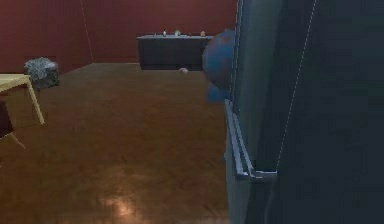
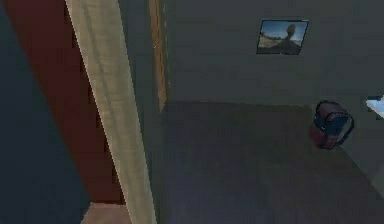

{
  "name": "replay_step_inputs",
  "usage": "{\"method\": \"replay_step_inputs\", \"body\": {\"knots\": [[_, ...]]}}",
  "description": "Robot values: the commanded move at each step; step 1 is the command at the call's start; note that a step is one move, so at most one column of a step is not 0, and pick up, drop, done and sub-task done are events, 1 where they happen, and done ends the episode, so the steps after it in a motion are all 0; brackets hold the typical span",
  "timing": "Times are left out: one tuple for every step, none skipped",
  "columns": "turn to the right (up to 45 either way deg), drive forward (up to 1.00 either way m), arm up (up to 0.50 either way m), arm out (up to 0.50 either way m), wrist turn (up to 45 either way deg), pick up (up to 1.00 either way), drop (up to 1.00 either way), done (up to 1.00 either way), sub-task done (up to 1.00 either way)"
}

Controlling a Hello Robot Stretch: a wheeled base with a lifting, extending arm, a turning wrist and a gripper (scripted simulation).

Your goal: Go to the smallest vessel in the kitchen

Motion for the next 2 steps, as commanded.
{"method": "replay_step_inputs", "body": {"knots": [[0.0,0.45,0.0,0.0,0.0,0.0,0.0,0.0,0.0],[0.0,1.0,0.0,0.0,0.0,0.0,0.0,0.0,0.0]]}}
